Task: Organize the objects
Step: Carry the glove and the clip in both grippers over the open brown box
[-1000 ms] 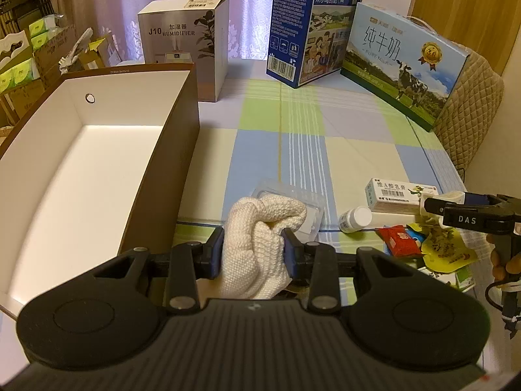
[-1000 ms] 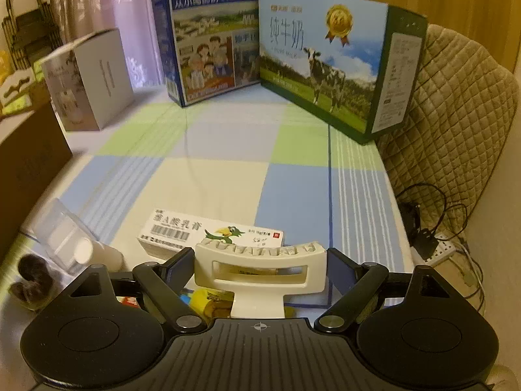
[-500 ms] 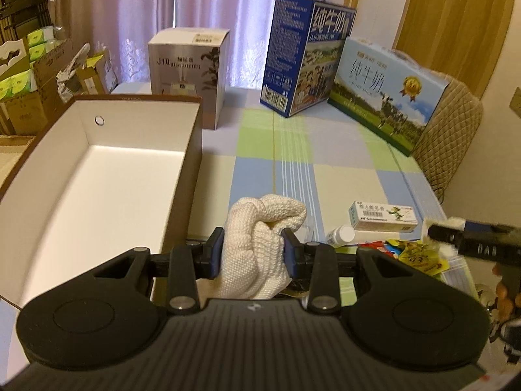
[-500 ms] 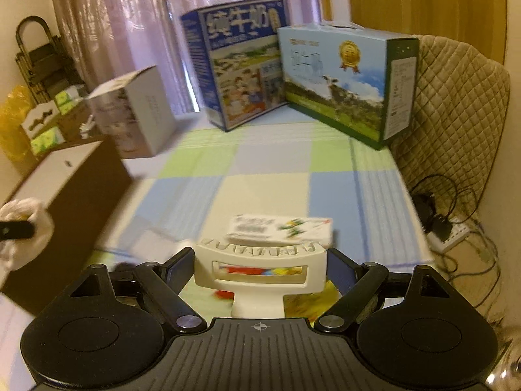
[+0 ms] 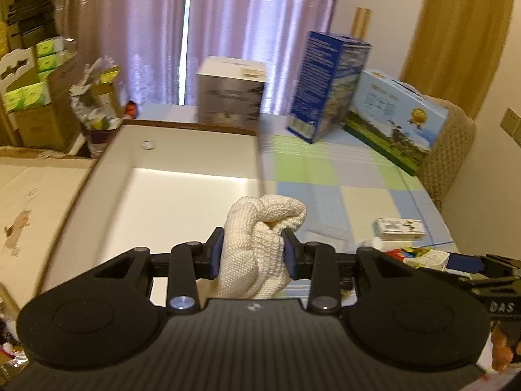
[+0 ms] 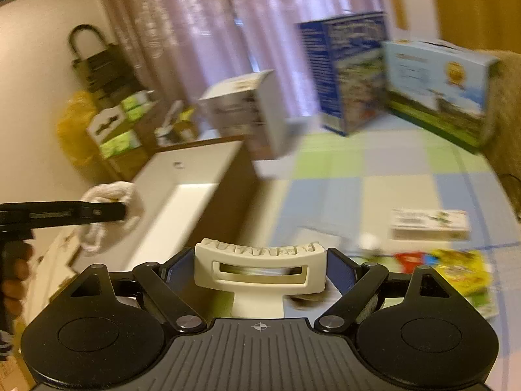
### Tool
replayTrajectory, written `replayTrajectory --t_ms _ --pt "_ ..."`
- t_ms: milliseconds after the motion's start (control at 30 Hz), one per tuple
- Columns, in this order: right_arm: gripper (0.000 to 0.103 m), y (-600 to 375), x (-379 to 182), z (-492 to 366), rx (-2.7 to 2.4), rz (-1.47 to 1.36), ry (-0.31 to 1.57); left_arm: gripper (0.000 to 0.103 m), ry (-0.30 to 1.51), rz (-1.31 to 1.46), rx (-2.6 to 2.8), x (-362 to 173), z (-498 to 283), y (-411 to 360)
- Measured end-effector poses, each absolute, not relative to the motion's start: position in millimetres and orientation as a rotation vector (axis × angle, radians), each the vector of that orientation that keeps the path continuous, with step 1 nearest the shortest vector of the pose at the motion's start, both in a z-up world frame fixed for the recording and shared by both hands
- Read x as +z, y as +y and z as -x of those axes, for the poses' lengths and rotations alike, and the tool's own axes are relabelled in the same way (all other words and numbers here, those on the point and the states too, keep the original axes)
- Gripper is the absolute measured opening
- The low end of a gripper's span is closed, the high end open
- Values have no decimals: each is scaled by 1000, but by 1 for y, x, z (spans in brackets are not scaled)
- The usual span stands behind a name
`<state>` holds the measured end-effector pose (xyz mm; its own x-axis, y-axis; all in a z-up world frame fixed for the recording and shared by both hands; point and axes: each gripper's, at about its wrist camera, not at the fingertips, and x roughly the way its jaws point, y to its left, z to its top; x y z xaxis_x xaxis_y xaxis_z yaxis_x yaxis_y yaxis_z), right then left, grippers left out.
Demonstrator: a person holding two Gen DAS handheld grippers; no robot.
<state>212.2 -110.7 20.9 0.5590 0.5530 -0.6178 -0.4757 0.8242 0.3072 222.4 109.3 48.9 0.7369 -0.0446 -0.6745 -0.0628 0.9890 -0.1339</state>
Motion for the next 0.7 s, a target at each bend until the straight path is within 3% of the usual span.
replayTrajectory --t_ms 333,700 --pt "83 -5 13 -207 744 -34 775 32 800 193 107 31 -206 196" --pt "83 67 -14 -224 787 75 815 32 876 206 125 7 -216 238"
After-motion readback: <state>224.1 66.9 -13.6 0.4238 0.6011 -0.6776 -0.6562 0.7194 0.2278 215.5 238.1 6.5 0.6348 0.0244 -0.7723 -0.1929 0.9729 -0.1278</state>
